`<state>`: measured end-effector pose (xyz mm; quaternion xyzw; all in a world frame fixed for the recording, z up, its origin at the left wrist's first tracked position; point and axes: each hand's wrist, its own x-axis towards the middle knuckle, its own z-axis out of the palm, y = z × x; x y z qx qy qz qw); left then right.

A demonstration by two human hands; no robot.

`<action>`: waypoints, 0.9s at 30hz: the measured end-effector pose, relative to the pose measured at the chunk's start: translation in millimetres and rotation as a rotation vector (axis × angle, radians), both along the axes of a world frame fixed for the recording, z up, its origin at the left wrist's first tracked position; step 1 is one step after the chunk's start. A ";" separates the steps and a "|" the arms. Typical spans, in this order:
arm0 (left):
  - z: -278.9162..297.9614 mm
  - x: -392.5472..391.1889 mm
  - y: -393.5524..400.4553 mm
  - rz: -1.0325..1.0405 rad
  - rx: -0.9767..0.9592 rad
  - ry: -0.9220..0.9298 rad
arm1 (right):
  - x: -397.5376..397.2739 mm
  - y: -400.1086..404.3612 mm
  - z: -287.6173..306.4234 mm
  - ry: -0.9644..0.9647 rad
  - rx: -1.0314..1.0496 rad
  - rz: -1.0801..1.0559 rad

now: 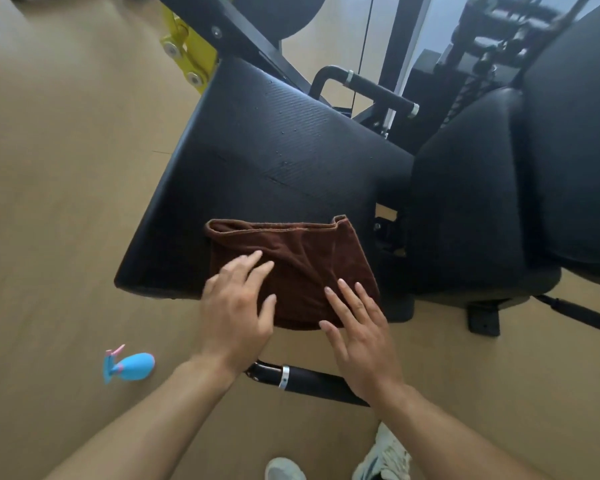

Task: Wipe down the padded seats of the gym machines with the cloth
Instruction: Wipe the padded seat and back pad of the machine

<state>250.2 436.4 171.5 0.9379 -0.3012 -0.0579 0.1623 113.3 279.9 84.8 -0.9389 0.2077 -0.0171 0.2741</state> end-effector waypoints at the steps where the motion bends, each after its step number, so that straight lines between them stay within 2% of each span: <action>1: 4.0 8.8 4.7 0.067 -0.040 -0.066 | 5.0 -1.9 6.0 -0.046 0.010 -0.058; 3: 12.7 27.8 9.2 0.183 -0.032 -0.136 | 25.5 -10.4 25.6 -0.134 0.050 -0.212; 5: 18.4 47.9 7.6 0.255 0.027 -0.120 | 52.9 -22.9 44.9 -0.112 0.120 -0.266; 8: 26.1 68.3 1.0 0.281 0.124 -0.065 | 90.5 -43.7 67.3 0.056 0.083 -0.145; 10: 29.5 70.2 -5.6 0.241 0.119 -0.090 | 108.9 -61.5 73.4 0.257 0.077 -0.044; 12: 30.3 67.7 -8.5 0.234 0.072 -0.083 | 115.6 -74.8 70.9 0.318 0.016 0.078; 14: 29.2 66.8 -6.2 0.269 -0.009 -0.023 | 111.8 -79.1 66.7 0.270 -0.084 0.159; 16: 32.9 70.7 -6.9 0.335 -0.093 0.027 | 105.2 -82.3 71.8 0.172 -0.071 0.102; 20: 55.6 89.1 -24.4 0.314 -0.097 -0.073 | 120.6 -99.0 95.7 0.050 -0.039 -0.100; 24: 74.1 113.3 -45.3 0.360 -0.106 -0.082 | 140.3 -112.4 113.8 0.003 -0.022 -0.153; 27: 78.0 126.9 -49.7 0.382 -0.208 -0.092 | 142.8 -114.9 121.2 -0.108 -0.015 -0.183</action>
